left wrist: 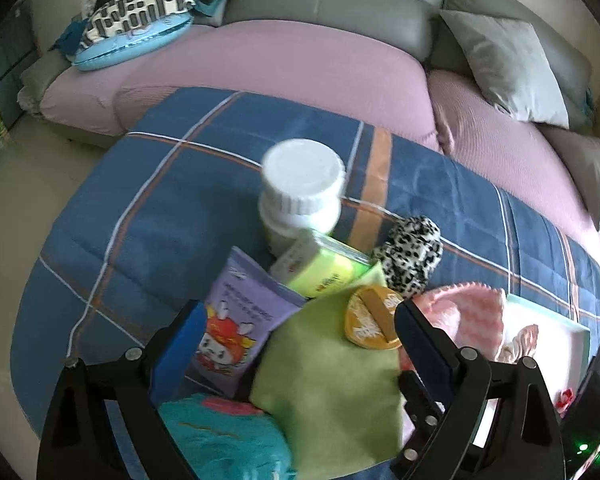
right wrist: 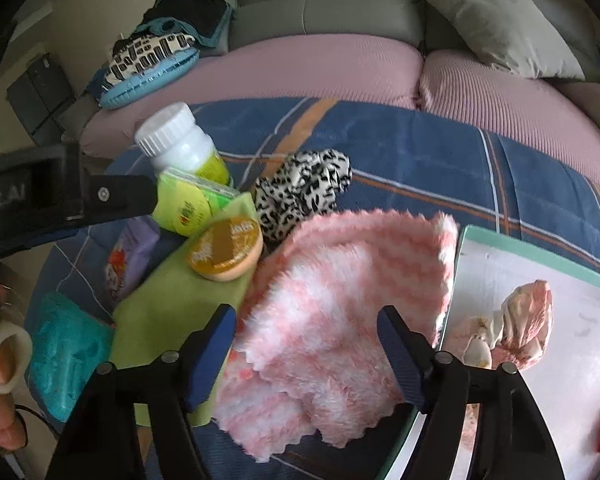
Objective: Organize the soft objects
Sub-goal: 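Grasp pink fluffy towel with right tool while left tool grasps orange round jar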
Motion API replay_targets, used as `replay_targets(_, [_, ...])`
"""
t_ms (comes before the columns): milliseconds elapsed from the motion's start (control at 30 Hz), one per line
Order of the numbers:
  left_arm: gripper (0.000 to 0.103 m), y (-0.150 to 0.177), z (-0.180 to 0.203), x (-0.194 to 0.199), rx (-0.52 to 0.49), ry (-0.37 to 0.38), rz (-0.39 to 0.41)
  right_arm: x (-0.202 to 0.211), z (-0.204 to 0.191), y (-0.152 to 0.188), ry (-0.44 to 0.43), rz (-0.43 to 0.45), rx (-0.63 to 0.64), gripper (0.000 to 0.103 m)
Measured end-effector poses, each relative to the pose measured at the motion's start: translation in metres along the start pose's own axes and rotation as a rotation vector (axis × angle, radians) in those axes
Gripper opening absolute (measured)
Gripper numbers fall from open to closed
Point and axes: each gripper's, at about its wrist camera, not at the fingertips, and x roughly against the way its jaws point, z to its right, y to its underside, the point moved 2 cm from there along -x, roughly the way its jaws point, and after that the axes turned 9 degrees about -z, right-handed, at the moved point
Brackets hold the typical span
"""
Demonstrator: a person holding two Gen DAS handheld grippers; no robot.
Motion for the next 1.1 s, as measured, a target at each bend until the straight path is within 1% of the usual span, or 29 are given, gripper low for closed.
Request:
replay_targets(33, [0.094, 0.001, 0.003, -0.001, -0.006, 0.005, -0.002, -0.001, 0.001, 0.001, 0.001, -0.005, -0.001, 0.067])
replay_targets(100, [0.093, 0.003, 0.009, -0.004, -0.026, 0.015, -0.005, -0.003, 0.004, 0.002, 0.012, -0.013, -0.008, 0.055])
replay_targets(233, [0.092, 0.005, 0.017, -0.009, -0.039, 0.035, -0.015, 0.000, 0.011, 0.005, 0.004, -0.008, -0.023, 0.046])
replay_targets(400, [0.092, 0.005, 0.026, -0.014, -0.048, 0.043, -0.022, 0.004, 0.021, 0.007, -0.004, 0.009, -0.046, 0.028])
replay_targets(433, [0.091, 0.005, 0.028, -0.015, -0.053, 0.044, -0.025, 0.005, 0.022, 0.007, -0.008, 0.013, -0.049, 0.028])
replay_targets(467, [0.089, 0.005, 0.031, -0.017, -0.060, 0.044, -0.027, 0.006, 0.023, 0.008, -0.013, 0.016, -0.050, 0.026])
replay_targets(500, [0.084, 0.006, 0.034, -0.019, -0.067, 0.043, -0.032, 0.007, 0.024, 0.008, -0.017, 0.018, -0.051, 0.021])
replay_targets(567, [0.078, 0.006, 0.039, -0.024, -0.081, 0.043, -0.043, 0.008, 0.023, 0.007, -0.026, 0.022, -0.055, 0.018])
replay_targets(733, [0.077, 0.008, 0.046, -0.032, -0.098, 0.037, -0.064, 0.008, 0.027, 0.007, -0.043, 0.018, -0.064, 0.017])
replay_targets(867, [0.075, 0.009, 0.049, -0.044, -0.099, 0.015, -0.092, 0.006, 0.028, 0.010, -0.052, 0.008, -0.068, 0.017])
replay_targets(933, [0.069, 0.009, 0.049, -0.048, -0.095, 0.007, -0.104, 0.005, 0.028, 0.011, -0.059, 0.003, -0.069, 0.017])
replay_targets(1000, [0.060, 0.009, 0.047, -0.052, -0.084, 0.013, -0.117, 0.003, 0.028, 0.011, -0.064, -0.003, -0.070, 0.017])
replay_targets(1033, [0.058, 0.010, 0.047, -0.054, -0.080, 0.019, -0.122, 0.002, 0.028, 0.011, -0.066, -0.005, -0.071, 0.017])
replay_targets(1067, [0.053, 0.010, 0.046, -0.055, -0.075, 0.029, -0.125, 0.002, 0.028, 0.011, -0.068, -0.006, -0.072, 0.017])
replay_targets(1100, [0.051, 0.010, 0.046, -0.055, -0.069, 0.042, -0.126, 0.001, 0.028, 0.011, -0.071, -0.007, -0.073, 0.017])
